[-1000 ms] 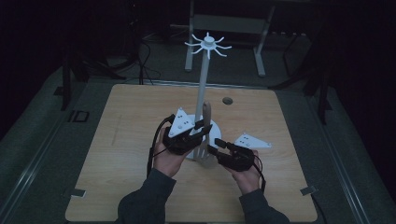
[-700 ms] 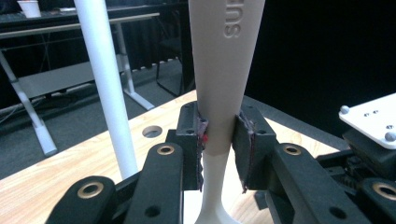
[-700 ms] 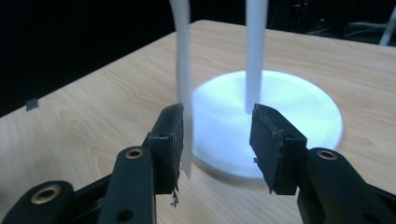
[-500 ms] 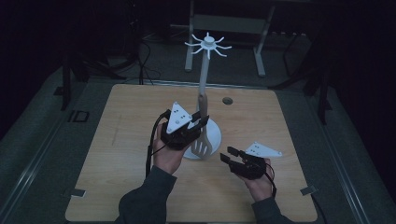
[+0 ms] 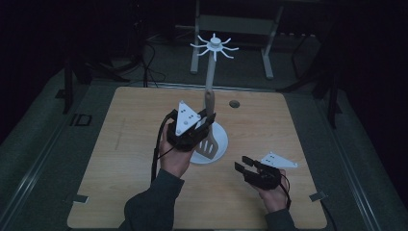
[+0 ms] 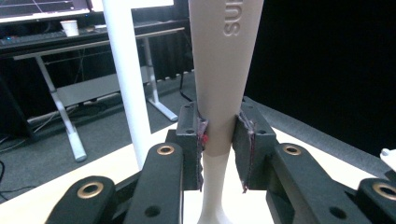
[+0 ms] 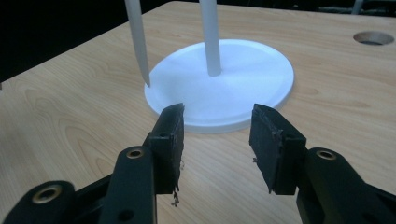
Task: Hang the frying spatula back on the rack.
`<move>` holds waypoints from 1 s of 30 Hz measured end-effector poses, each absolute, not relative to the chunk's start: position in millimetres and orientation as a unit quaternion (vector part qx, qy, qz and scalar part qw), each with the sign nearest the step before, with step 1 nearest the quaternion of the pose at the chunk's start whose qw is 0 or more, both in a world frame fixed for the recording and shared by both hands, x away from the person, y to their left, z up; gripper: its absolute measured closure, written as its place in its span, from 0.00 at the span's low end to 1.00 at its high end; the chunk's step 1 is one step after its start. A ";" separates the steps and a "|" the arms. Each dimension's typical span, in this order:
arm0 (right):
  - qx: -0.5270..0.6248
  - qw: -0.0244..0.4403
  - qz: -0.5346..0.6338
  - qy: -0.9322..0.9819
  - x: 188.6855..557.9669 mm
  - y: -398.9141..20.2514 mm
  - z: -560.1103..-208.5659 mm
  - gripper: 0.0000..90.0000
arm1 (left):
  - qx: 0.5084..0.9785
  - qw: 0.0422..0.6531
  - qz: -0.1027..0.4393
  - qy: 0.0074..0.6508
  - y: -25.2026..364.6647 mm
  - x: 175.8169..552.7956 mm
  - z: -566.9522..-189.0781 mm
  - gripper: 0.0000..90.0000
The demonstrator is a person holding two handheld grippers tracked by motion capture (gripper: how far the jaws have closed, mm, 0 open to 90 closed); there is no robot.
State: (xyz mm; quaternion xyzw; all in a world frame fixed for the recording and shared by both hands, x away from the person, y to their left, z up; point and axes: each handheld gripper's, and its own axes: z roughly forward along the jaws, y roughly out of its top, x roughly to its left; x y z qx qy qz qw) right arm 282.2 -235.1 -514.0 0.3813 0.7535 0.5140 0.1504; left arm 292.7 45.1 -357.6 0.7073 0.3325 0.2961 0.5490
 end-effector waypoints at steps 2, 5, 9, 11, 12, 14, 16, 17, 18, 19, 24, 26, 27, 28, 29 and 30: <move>0.383 0.150 0.512 0.754 281.7 -236.7 -515.3 0.61 | 0.705 0.550 0.296 0.335 45.0 293.1 -356.7 0.81; 0.386 0.152 0.514 0.751 281.5 -238.6 -515.3 0.61 | 0.703 0.549 0.300 0.338 45.1 293.7 -354.4 0.82; 0.390 0.154 0.512 0.749 281.1 -239.9 -516.5 0.62 | 0.696 0.550 0.305 0.346 45.3 294.8 -350.9 0.81; 0.394 0.159 0.509 0.748 280.6 -240.2 -518.0 0.62 | 0.693 0.550 0.306 0.350 45.3 295.8 -349.6 0.82; 0.396 0.162 0.507 0.748 280.5 -240.2 -518.4 0.62 | 0.694 0.549 0.307 0.351 45.5 296.4 -348.8 0.82; 0.397 0.165 0.505 0.748 280.5 -240.5 -518.7 0.62 | 0.694 0.547 0.307 0.352 45.4 297.8 -347.3 0.81; 0.398 0.167 0.505 0.748 280.7 -240.9 -518.8 0.62 | 0.693 0.547 0.308 0.354 44.9 298.7 -346.4 0.81; 0.398 0.167 0.504 0.748 280.6 -241.0 -518.9 0.62 | 0.693 0.546 0.309 0.354 45.0 299.3 -345.8 0.82; 0.399 0.167 0.505 0.747 280.7 -241.0 -519.2 0.62 | 0.692 0.546 0.310 0.355 45.0 299.8 -345.3 0.82; 0.399 0.167 0.504 0.748 280.7 -241.0 -519.7 0.61 | 0.692 0.546 0.310 0.357 45.1 300.2 -344.8 0.82; 0.406 0.172 0.497 0.747 281.2 -241.0 -524.0 0.61 | 0.691 0.542 0.312 0.363 45.9 302.3 -342.6 0.82; 0.407 0.173 0.495 0.748 281.3 -241.0 -525.1 0.61 | 0.691 0.541 0.313 0.364 46.1 303.1 -341.7 0.82; 0.408 0.172 0.495 0.748 281.2 -240.8 -525.4 0.61 | 0.691 0.540 0.313 0.365 45.9 303.7 -341.2 0.82; 0.407 0.173 0.494 0.748 281.2 -240.7 -525.6 0.61 | 0.690 0.539 0.314 0.367 45.8 304.2 -340.8 0.82; 0.407 0.173 0.494 0.748 281.2 -240.7 -525.6 0.61 | 0.690 0.539 0.314 0.367 45.8 304.2 -340.8 0.82; 0.408 0.174 0.494 0.748 281.2 -240.6 -525.7 0.61 | 0.692 0.536 0.316 0.366 45.8 305.1 -339.8 0.82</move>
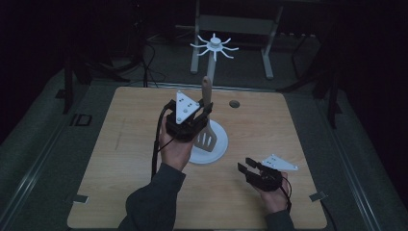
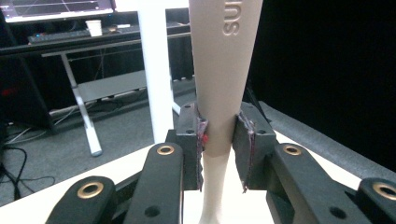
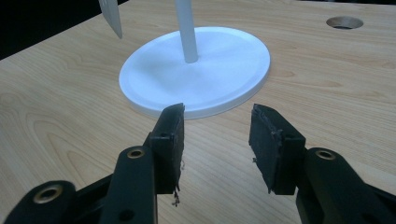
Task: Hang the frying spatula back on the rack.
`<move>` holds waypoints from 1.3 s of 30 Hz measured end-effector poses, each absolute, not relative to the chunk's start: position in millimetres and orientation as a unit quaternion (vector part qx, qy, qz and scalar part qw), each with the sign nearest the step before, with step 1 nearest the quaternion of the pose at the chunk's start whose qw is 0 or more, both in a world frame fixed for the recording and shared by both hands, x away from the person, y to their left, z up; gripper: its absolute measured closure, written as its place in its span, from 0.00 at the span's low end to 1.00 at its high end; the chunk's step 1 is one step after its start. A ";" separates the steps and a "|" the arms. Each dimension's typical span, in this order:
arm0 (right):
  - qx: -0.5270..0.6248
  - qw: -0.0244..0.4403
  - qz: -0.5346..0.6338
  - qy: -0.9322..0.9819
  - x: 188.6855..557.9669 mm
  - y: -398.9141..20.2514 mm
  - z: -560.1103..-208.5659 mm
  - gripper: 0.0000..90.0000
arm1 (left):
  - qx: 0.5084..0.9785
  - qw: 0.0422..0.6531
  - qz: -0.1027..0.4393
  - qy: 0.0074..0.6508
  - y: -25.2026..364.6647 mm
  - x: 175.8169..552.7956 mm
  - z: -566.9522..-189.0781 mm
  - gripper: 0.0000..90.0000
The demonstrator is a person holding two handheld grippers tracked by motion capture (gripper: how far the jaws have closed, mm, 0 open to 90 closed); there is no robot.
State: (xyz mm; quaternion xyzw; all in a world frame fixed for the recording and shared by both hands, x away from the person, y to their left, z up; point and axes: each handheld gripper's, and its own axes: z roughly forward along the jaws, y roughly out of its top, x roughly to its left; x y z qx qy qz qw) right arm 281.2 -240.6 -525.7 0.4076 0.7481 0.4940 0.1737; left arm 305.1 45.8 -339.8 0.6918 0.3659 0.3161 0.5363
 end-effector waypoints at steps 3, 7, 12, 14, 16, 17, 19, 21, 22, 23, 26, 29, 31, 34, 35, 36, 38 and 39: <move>0.407 0.174 0.493 0.749 281.1 -240.0 -526.6 0.61 | 0.692 0.533 0.320 0.365 45.0 305.7 -337.8 0.82; 0.407 0.174 0.492 0.750 280.6 -239.9 -526.6 0.61 | 0.692 0.530 0.326 0.366 43.5 307.0 -333.9 0.81; 0.407 0.173 0.493 0.749 280.6 -240.0 -527.0 0.61 | 0.692 0.527 0.331 0.365 41.1 309.5 -329.3 0.81; 0.407 0.173 0.493 0.749 280.5 -239.7 -527.0 0.61 | 0.693 0.525 0.334 0.364 40.0 310.6 -327.3 0.82; 0.407 0.172 0.493 0.749 280.5 -239.5 -527.0 0.61 | 0.694 0.522 0.337 0.364 38.5 311.8 -325.4 0.82; 0.407 0.172 0.493 0.749 280.4 -239.5 -527.0 0.61 | 0.694 0.521 0.338 0.365 37.7 312.5 -324.4 0.82; 0.407 0.173 0.493 0.749 280.4 -239.5 -527.1 0.61 | 0.694 0.517 0.340 0.367 36.3 314.0 -322.5 0.81; 0.407 0.172 0.494 0.749 280.4 -239.7 -527.1 0.61 | 0.694 0.514 0.342 0.371 34.7 315.9 -320.8 0.82; 0.408 0.172 0.494 0.749 280.5 -239.8 -527.1 0.61 | 0.695 0.512 0.342 0.372 33.9 316.8 -319.9 0.82; 0.408 0.172 0.494 0.749 280.5 -239.8 -527.1 0.61 | 0.695 0.512 0.342 0.372 33.9 316.8 -319.9 0.82; 0.407 0.173 0.494 0.748 280.5 -239.9 -527.1 0.61 | 0.696 0.506 0.345 0.374 29.8 320.1 -316.5 0.82; 0.408 0.173 0.494 0.748 280.5 -240.1 -527.0 0.61 | 0.698 0.502 0.347 0.374 27.9 321.7 -314.7 0.82; 0.409 0.173 0.494 0.747 280.4 -240.2 -527.0 0.61 | 0.698 0.499 0.349 0.378 26.6 323.0 -313.8 0.82; 0.410 0.172 0.495 0.747 280.4 -240.5 -526.9 0.61 | 0.699 0.493 0.350 0.382 26.1 324.9 -313.4 0.82; 0.410 0.172 0.495 0.747 280.5 -240.6 -527.0 0.61 | 0.699 0.492 0.350 0.383 26.0 325.6 -313.4 0.82; 0.411 0.172 0.494 0.746 280.4 -240.5 -527.0 0.61 | 0.699 0.491 0.351 0.384 25.9 326.1 -313.4 0.82; 0.410 0.172 0.495 0.747 280.5 -240.5 -527.0 0.61 | 0.699 0.490 0.351 0.384 25.7 326.6 -313.2 0.82; 0.410 0.172 0.494 0.747 280.5 -240.5 -527.1 0.61 | 0.699 0.489 0.352 0.384 25.0 327.6 -312.8 0.82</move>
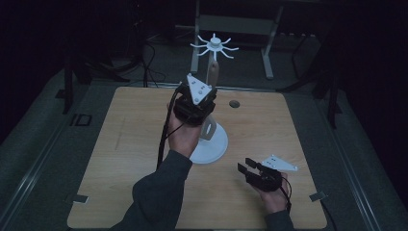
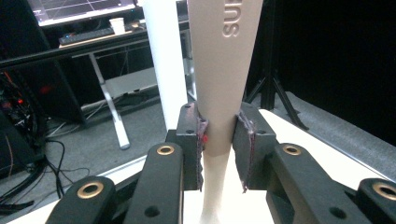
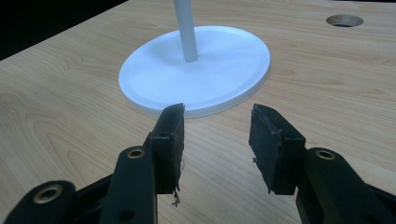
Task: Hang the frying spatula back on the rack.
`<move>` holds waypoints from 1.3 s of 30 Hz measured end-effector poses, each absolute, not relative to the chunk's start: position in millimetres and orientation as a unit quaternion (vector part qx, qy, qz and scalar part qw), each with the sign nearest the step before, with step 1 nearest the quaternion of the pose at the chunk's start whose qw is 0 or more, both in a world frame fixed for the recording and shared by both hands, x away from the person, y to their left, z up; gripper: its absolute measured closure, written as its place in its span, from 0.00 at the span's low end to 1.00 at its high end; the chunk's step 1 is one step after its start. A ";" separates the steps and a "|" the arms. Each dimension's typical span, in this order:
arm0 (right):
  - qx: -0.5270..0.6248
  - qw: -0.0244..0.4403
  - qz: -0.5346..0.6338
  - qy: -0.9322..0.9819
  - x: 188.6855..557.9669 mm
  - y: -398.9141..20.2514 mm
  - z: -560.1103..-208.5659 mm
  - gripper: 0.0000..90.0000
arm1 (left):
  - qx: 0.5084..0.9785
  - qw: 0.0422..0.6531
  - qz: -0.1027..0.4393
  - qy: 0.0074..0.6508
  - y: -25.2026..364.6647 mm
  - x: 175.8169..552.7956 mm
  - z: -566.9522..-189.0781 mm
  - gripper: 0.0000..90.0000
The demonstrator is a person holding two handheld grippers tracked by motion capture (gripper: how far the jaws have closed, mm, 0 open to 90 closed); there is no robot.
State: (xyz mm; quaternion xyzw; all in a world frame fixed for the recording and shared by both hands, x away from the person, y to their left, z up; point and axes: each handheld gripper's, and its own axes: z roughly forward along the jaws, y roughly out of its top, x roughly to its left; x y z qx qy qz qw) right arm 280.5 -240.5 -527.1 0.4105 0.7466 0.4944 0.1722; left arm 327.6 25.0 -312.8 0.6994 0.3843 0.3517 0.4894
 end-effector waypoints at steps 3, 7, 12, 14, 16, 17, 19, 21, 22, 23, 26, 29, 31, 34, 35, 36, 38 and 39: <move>0.410 0.172 0.495 0.747 280.5 -240.4 -527.1 0.61 | 0.701 0.486 0.354 0.383 23.2 328.6 -310.9 0.82; 0.410 0.172 0.495 0.747 280.4 -240.4 -527.0 0.61 | 0.702 0.483 0.356 0.383 21.5 329.6 -308.7 0.82; 0.409 0.171 0.495 0.747 280.1 -240.7 -526.7 0.61 | 0.701 0.482 0.356 0.388 20.4 331.3 -307.7 0.82; 0.409 0.171 0.495 0.747 280.1 -240.7 -526.7 0.61 | 0.701 0.481 0.356 0.389 20.5 331.5 -307.7 0.81; 0.409 0.171 0.494 0.747 280.1 -240.5 -526.9 0.61 | 0.702 0.478 0.356 0.390 20.6 332.4 -307.9 0.82; 0.409 0.171 0.495 0.747 280.0 -240.5 -526.9 0.61 | 0.703 0.476 0.355 0.391 20.7 333.7 -307.8 0.82; 0.409 0.171 0.494 0.748 280.0 -240.3 -526.9 0.61 | 0.702 0.475 0.355 0.393 20.9 334.9 -308.0 0.82; 0.408 0.171 0.495 0.748 280.0 -240.2 -527.1 0.61 | 0.701 0.475 0.355 0.396 21.3 336.2 -308.6 0.81; 0.409 0.171 0.494 0.748 280.0 -240.2 -527.1 0.61 | 0.701 0.474 0.355 0.397 21.5 336.9 -308.8 0.82; 0.409 0.171 0.494 0.748 280.0 -240.1 -527.2 0.61 | 0.701 0.474 0.354 0.398 21.6 337.6 -309.0 0.81; 0.408 0.171 0.494 0.748 280.0 -240.1 -527.2 0.61 | 0.702 0.471 0.354 0.399 21.5 339.3 -309.1 0.82; 0.408 0.171 0.494 0.748 280.2 -240.0 -527.4 0.61 | 0.703 0.469 0.354 0.399 21.0 341.6 -309.4 0.81; 0.408 0.171 0.494 0.749 280.2 -240.0 -527.4 0.61 | 0.703 0.470 0.355 0.400 20.9 343.6 -309.7 0.81; 0.408 0.170 0.494 0.749 280.4 -240.0 -527.4 0.61 | 0.704 0.468 0.355 0.399 21.2 345.5 -309.4 0.81; 0.408 0.171 0.494 0.749 280.7 -240.1 -527.5 0.61 | 0.704 0.469 0.355 0.397 21.1 346.6 -309.2 0.81; 0.408 0.171 0.494 0.749 280.7 -240.0 -527.6 0.61 | 0.705 0.469 0.354 0.397 21.1 347.2 -308.9 0.81; 0.408 0.171 0.494 0.749 280.9 -240.0 -527.6 0.61 | 0.706 0.469 0.353 0.397 20.9 348.8 -308.2 0.81; 0.408 0.171 0.494 0.748 281.0 -240.0 -527.5 0.61 | 0.706 0.468 0.353 0.397 20.8 349.3 -307.9 0.81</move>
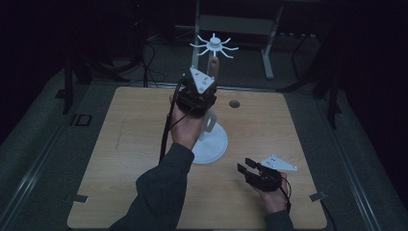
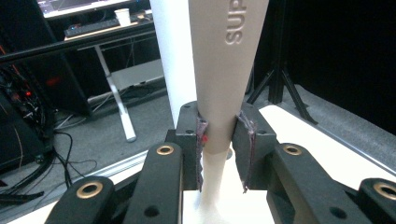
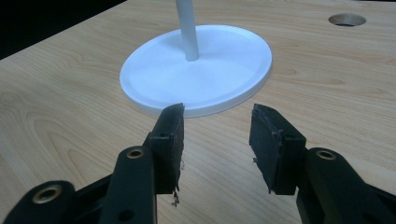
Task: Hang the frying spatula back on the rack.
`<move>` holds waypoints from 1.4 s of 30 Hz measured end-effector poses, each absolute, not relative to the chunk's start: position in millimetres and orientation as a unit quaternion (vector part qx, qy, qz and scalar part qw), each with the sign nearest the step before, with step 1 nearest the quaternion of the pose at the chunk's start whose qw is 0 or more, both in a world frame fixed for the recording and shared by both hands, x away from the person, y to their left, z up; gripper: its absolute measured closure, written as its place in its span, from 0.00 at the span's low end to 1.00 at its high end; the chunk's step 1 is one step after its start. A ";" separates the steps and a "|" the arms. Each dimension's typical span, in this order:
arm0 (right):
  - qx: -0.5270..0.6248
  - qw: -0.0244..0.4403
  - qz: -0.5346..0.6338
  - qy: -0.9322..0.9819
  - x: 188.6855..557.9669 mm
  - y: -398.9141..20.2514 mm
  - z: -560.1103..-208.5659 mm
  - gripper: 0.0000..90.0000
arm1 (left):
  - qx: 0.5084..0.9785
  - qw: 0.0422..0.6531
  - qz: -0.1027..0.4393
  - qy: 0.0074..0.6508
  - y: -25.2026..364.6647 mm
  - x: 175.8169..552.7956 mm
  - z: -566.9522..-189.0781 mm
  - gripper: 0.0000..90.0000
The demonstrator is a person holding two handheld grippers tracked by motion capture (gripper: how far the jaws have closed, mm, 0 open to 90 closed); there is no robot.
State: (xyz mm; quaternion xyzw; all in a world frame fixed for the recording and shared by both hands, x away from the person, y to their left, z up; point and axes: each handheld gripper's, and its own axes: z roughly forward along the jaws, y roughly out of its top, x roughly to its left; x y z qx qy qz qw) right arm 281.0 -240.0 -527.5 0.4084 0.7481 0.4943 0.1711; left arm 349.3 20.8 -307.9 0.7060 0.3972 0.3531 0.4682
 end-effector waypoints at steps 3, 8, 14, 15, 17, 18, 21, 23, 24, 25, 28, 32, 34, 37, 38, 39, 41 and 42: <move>0.408 0.172 0.495 0.748 281.0 -240.6 -527.2 0.61 | 0.705 0.470 0.353 0.397 20.7 349.7 -307.4 0.81; 0.408 0.172 0.494 0.748 281.2 -240.6 -527.6 0.61 | 0.705 0.471 0.353 0.396 21.4 351.2 -307.5 0.81; 0.407 0.171 0.493 0.749 280.9 -239.6 -528.0 0.61 | 0.707 0.473 0.353 0.391 23.0 352.2 -307.4 0.79; 0.407 0.171 0.493 0.750 280.8 -239.6 -528.1 0.61 | 0.706 0.474 0.353 0.390 23.6 352.2 -307.0 0.78; 0.407 0.170 0.493 0.750 280.8 -239.6 -528.2 0.61 | 0.706 0.474 0.353 0.391 24.5 352.2 -306.5 0.78; 0.407 0.170 0.493 0.750 280.7 -239.6 -528.2 0.61 | 0.703 0.477 0.351 0.394 26.9 353.2 -306.0 0.78; 0.407 0.169 0.493 0.750 280.6 -239.8 -528.4 0.61 | 0.700 0.482 0.350 0.393 29.4 353.7 -304.3 0.77; 0.407 0.170 0.493 0.750 280.9 -239.7 -528.7 0.60 | 0.701 0.481 0.351 0.392 29.2 354.4 -303.0 0.78; 0.407 0.171 0.493 0.750 281.0 -239.7 -529.0 0.60 | 0.703 0.480 0.350 0.392 29.4 354.8 -302.8 0.78; 0.407 0.171 0.492 0.750 281.1 -239.6 -529.2 0.60 | 0.702 0.480 0.349 0.392 29.8 355.5 -303.0 0.78; 0.408 0.169 0.491 0.751 281.0 -239.4 -529.5 0.60 | 0.702 0.485 0.342 0.394 31.4 357.9 -303.4 0.78; 0.408 0.167 0.491 0.752 280.7 -239.0 -530.1 0.60 | 0.702 0.485 0.336 0.398 32.8 360.6 -304.2 0.75; 0.409 0.166 0.490 0.752 280.6 -239.0 -530.4 0.60 | 0.700 0.485 0.336 0.402 34.5 361.5 -304.3 0.71; 0.410 0.166 0.490 0.751 280.4 -239.3 -530.5 0.60 | 0.700 0.487 0.334 0.401 36.3 361.5 -304.3 0.66; 0.410 0.166 0.489 0.751 280.4 -239.4 -530.6 0.60 | 0.700 0.488 0.334 0.400 36.7 361.1 -304.4 0.65; 0.410 0.166 0.489 0.751 280.4 -239.4 -530.6 0.60 | 0.700 0.490 0.334 0.399 37.2 360.8 -304.5 0.64; 0.409 0.166 0.489 0.752 280.5 -239.1 -530.8 0.60 | 0.700 0.494 0.332 0.395 38.1 360.2 -305.2 0.60; 0.409 0.166 0.489 0.752 280.4 -238.9 -531.0 0.60 | 0.700 0.497 0.333 0.391 38.2 359.5 -305.9 0.59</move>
